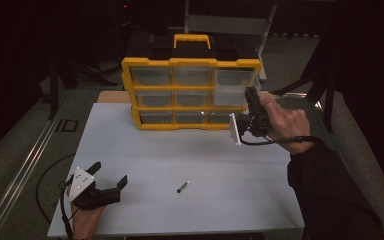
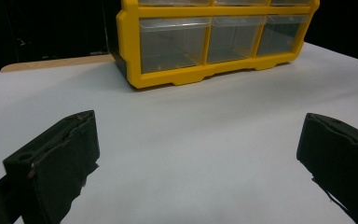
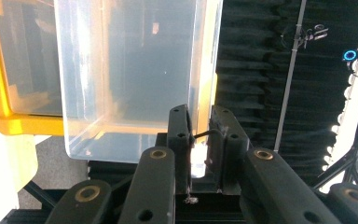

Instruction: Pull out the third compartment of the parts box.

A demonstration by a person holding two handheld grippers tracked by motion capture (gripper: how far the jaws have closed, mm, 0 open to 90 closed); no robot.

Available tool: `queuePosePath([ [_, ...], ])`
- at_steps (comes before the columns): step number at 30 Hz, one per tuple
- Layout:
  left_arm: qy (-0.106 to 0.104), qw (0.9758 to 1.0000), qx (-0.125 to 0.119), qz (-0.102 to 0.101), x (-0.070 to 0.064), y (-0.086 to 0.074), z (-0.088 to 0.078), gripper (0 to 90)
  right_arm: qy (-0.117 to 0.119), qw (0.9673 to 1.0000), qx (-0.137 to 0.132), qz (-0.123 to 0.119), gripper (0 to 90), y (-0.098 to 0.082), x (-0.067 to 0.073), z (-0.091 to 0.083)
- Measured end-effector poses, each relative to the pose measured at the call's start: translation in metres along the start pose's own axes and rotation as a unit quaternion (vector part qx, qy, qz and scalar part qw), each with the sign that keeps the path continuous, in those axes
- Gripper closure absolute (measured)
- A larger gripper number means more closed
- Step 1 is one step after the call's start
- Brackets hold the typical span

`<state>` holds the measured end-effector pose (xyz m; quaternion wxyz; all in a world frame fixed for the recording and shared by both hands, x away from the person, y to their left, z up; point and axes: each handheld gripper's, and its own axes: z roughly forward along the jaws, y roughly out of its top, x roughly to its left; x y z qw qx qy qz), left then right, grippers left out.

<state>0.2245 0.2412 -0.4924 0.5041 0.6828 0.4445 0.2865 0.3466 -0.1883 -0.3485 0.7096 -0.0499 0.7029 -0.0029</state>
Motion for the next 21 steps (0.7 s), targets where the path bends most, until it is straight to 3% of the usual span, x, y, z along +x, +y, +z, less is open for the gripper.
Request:
queuePosePath([
  [7,-0.001,1.0000,-0.001,-0.001,-0.0010,-0.0001,0.0007,0.0,0.001,1.0000,-0.003,-0.005,79.3,-0.0023,-0.0006,-0.0084],
  [21,0.000,1.0000,0.001,-0.001,-0.0010,-0.0002,0.0009,0.0,-0.004,1.0000,-0.002,0.000,78.7,-0.0042,0.0029,-0.0067],
])
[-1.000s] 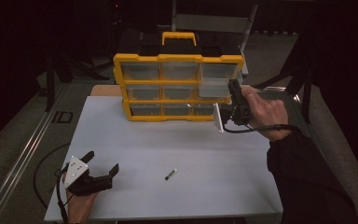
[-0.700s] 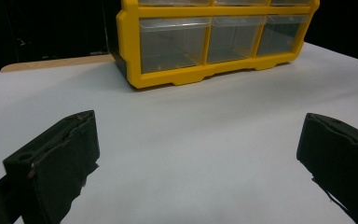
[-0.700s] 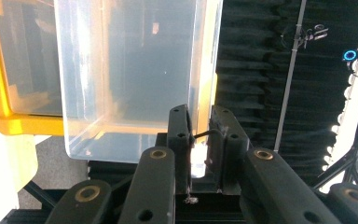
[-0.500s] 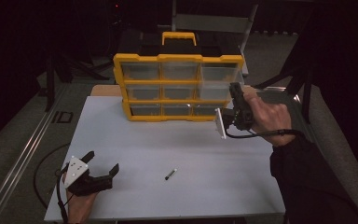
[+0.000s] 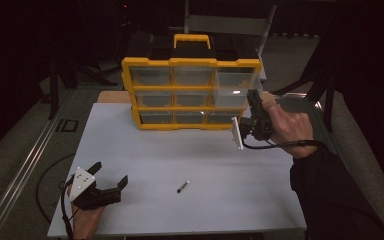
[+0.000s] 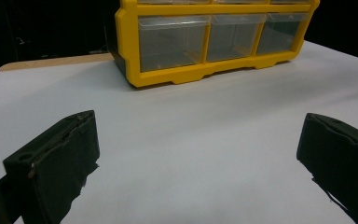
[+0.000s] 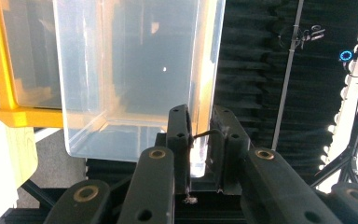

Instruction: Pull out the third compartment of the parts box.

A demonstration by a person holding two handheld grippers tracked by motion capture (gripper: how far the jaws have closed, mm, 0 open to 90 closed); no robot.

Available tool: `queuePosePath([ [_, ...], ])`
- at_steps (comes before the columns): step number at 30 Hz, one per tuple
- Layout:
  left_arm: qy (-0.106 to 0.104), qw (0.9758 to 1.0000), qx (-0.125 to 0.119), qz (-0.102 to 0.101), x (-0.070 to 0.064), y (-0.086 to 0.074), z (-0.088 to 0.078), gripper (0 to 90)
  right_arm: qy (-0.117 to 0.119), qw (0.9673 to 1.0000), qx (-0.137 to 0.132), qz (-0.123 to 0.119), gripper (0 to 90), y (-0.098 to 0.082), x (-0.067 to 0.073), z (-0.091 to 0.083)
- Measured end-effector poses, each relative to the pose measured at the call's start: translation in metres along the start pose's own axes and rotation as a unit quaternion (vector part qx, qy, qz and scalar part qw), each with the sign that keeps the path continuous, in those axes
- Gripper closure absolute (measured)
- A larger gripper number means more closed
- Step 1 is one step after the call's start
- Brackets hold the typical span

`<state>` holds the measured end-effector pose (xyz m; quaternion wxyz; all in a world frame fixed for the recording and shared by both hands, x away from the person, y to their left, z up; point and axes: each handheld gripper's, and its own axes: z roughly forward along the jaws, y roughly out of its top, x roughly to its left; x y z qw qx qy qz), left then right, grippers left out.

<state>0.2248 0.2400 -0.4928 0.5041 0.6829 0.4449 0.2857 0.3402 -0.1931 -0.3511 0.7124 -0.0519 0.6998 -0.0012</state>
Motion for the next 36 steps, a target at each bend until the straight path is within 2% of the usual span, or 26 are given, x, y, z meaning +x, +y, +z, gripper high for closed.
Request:
queuePosePath([
  [5,0.000,1.0000,0.000,0.000,0.000,0.000,0.000,0.0,-0.001,1.0000,0.000,0.004,77.8,0.000,0.000,0.000],
  [11,0.001,1.0000,0.000,0.000,0.000,0.000,0.000,0.0,-0.002,0.9998,-0.002,0.019,71.1,0.000,0.004,0.000],
  [18,0.001,1.0000,0.000,0.000,0.000,0.000,0.000,0.0,0.003,0.9992,-0.009,0.039,52.9,0.001,0.008,-0.001],
  [25,0.000,1.0000,0.001,0.000,0.000,0.000,0.000,0.0,-0.014,0.9986,0.001,0.052,20.7,0.003,0.016,0.001],
  [28,0.000,1.0000,0.000,0.000,0.000,0.000,0.001,0.0,-0.018,0.9985,0.007,0.051,14.0,0.004,0.018,0.002],
  [36,0.000,1.0000,0.002,-0.001,0.000,0.000,0.000,0.0,-0.021,0.9977,0.005,0.064,11.9,0.007,0.025,-0.001],
])
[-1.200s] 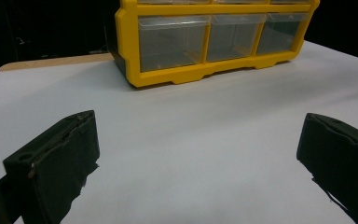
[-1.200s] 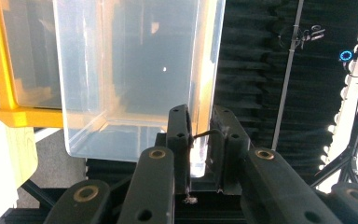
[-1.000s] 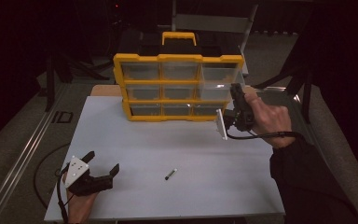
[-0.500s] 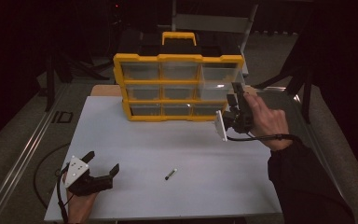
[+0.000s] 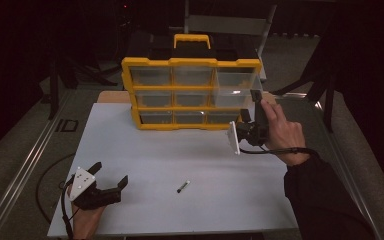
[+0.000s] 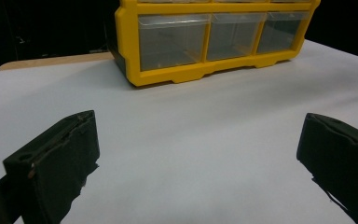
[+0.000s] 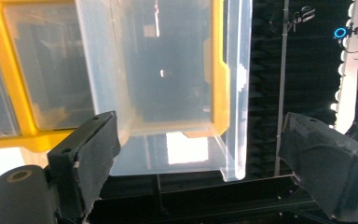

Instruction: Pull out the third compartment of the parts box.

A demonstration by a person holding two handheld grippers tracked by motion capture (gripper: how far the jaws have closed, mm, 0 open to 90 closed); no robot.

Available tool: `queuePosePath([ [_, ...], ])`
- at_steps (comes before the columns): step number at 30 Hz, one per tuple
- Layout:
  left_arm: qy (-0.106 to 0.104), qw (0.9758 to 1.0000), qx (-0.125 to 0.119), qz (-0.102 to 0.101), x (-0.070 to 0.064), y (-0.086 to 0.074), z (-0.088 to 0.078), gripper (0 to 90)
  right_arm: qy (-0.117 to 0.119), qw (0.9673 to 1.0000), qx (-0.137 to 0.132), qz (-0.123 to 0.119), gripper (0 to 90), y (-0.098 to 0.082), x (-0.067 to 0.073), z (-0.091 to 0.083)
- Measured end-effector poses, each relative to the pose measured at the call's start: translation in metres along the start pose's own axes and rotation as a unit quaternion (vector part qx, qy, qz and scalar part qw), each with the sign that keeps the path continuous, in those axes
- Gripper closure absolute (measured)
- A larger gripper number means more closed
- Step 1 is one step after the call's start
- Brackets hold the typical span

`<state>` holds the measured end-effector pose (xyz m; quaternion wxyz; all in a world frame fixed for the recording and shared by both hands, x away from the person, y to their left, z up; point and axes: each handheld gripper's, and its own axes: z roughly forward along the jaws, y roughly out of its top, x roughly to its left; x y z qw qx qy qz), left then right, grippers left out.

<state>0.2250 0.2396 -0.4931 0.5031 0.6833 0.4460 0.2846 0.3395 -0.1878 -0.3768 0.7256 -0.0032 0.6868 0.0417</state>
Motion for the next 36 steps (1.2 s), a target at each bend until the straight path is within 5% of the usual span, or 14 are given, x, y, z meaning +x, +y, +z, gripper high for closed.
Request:
queuePosePath([
  [13,0.000,1.0000,0.003,0.000,0.000,0.000,0.001,0.0,0.008,0.9999,-0.010,0.000,11.8,0.004,0.018,-0.007],
  [25,-0.001,1.0000,0.004,0.001,0.000,0.000,0.001,0.0,0.011,0.9991,-0.009,0.040,11.8,0.003,0.025,-0.012],
  [36,0.001,1.0000,0.003,0.000,0.000,0.000,0.001,0.0,0.022,0.9983,-0.018,0.050,11.8,0.003,0.039,-0.022],
])
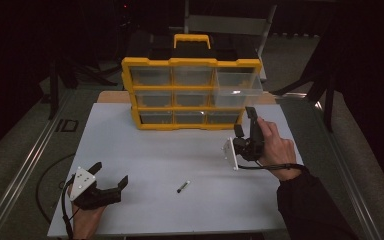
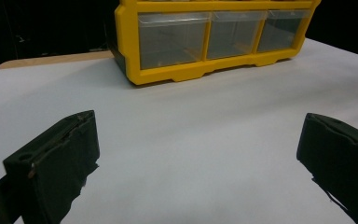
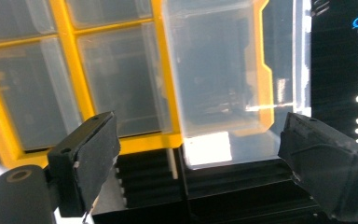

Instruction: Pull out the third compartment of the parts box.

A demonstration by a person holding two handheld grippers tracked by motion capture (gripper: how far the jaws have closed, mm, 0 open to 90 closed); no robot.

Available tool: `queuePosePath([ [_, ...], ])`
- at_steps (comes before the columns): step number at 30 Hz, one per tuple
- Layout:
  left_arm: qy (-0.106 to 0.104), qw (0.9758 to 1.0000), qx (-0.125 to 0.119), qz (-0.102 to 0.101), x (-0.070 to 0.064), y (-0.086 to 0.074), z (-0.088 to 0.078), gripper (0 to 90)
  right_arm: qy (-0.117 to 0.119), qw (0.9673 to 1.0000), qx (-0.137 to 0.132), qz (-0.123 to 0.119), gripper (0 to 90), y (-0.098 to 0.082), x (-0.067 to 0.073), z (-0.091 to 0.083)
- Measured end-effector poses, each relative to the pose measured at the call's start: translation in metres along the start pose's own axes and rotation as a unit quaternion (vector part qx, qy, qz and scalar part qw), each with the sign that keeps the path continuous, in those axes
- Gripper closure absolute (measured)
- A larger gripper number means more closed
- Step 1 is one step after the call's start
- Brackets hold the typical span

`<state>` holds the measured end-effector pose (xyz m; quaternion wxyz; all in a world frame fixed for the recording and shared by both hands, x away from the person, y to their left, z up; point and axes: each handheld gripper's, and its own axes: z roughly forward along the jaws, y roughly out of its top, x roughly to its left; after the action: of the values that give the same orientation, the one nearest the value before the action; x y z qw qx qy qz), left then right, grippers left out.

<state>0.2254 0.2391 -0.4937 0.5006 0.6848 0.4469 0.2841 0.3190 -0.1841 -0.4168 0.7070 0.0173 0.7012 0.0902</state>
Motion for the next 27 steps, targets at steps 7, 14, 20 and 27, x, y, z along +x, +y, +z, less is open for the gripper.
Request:
queuePosePath([
  [7,0.001,1.0000,0.000,0.001,0.000,0.000,-0.001,0.0,0.014,0.9997,-0.005,0.019,11.0,0.001,0.011,-0.007],
  [14,0.002,1.0000,-0.001,0.000,0.000,0.000,-0.001,0.0,0.021,0.9992,-0.009,0.034,9.4,0.003,0.018,-0.015],
  [20,0.002,1.0000,-0.001,0.000,0.000,0.000,-0.001,0.0,0.025,0.9980,-0.007,0.058,9.2,0.002,0.025,-0.020],
  [27,0.003,1.0000,-0.001,0.001,0.000,0.000,-0.001,0.0,0.039,0.9953,-0.006,0.088,9.2,0.000,0.034,-0.024],
])
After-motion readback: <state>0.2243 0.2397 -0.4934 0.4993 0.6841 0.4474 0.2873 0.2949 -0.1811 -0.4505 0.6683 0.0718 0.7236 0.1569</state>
